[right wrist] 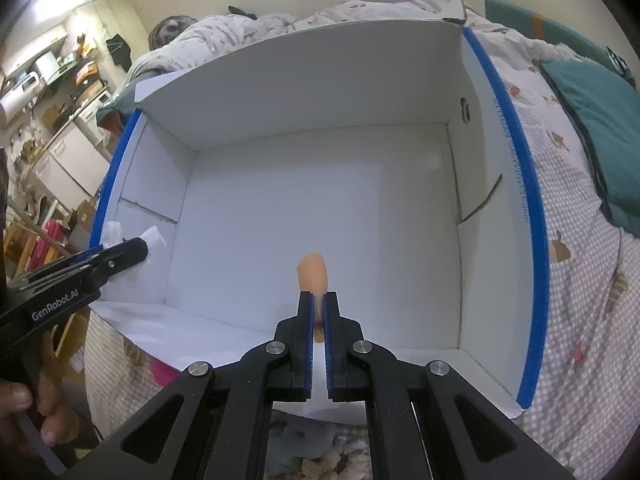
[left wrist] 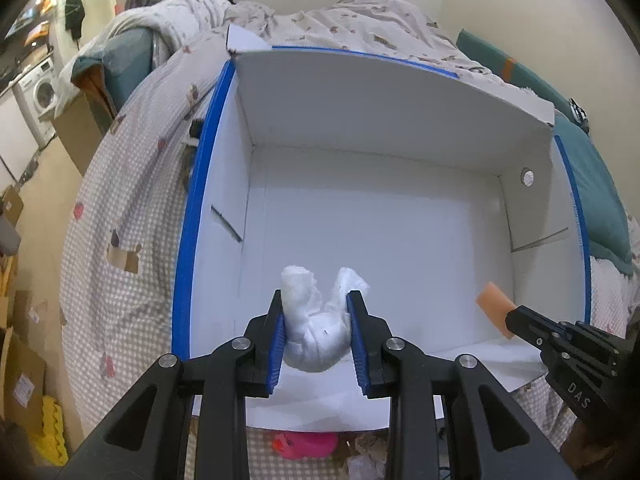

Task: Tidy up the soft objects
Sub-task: 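Carry the sock and the orange tube over the box with both tools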

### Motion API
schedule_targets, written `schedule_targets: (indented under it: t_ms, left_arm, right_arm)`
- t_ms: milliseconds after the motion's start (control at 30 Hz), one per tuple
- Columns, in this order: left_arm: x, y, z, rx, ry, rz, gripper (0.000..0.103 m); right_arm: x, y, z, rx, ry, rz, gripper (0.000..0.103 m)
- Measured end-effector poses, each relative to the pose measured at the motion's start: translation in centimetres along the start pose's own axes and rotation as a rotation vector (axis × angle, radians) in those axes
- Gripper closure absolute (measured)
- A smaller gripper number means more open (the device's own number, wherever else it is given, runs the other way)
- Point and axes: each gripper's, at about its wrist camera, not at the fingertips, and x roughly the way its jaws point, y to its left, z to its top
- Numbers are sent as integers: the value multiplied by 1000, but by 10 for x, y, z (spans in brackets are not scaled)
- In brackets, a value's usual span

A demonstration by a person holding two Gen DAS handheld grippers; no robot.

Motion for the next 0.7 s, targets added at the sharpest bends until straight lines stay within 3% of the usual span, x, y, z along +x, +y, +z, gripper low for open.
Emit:
schedule_targets:
  t_ms: [467, 700]
  left_arm:
    - [3, -1, -5, 6, 3, 80, 76]
    - [3, 5, -4, -6, 15, 90, 64]
  right_arm:
    - [6, -2, 0, 24, 10, -15, 96]
    - [3, -4, 0, 27, -4, -9, 96]
